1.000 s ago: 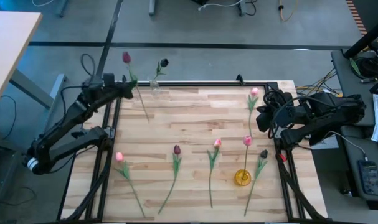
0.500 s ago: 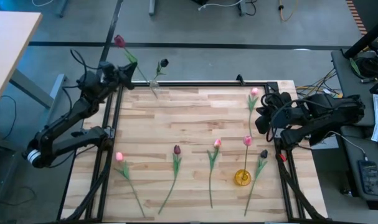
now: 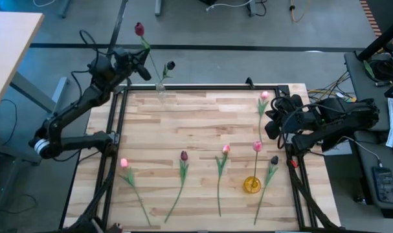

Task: Sort flowers into vase by color
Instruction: Put the top red flower into the transparent flower vase

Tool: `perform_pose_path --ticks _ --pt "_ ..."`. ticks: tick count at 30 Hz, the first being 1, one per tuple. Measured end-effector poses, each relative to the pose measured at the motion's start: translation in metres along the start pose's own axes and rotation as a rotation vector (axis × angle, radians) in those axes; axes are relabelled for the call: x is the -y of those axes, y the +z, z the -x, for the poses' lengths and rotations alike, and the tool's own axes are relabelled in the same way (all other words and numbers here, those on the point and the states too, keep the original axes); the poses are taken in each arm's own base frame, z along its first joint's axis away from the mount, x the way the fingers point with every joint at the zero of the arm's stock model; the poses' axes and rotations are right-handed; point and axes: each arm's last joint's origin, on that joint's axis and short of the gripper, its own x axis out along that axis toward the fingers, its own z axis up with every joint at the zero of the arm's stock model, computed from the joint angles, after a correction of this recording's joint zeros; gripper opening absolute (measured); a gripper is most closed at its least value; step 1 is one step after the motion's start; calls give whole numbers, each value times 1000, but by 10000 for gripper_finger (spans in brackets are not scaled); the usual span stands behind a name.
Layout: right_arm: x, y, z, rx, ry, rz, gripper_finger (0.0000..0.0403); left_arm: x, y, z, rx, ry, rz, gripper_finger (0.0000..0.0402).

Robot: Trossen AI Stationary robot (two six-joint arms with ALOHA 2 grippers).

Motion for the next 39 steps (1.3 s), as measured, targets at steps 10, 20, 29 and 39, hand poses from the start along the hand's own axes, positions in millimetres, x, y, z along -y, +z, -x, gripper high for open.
perform_pose_path --ticks 10,20,29,39 --pt "-2 1 0 13 12 -15 9 -14 -39 -4 -38 91 -48 0" --pt "-2 2 0 15 14 -17 9 -17 -83 1 -63 107 -6 0" --pt "-3 3 0 24 23 -26 9 -20 -109 -7 -150 115 61 14" --pt "-4 4 0 31 30 -31 9 -21 -123 -11 -267 121 84 62"
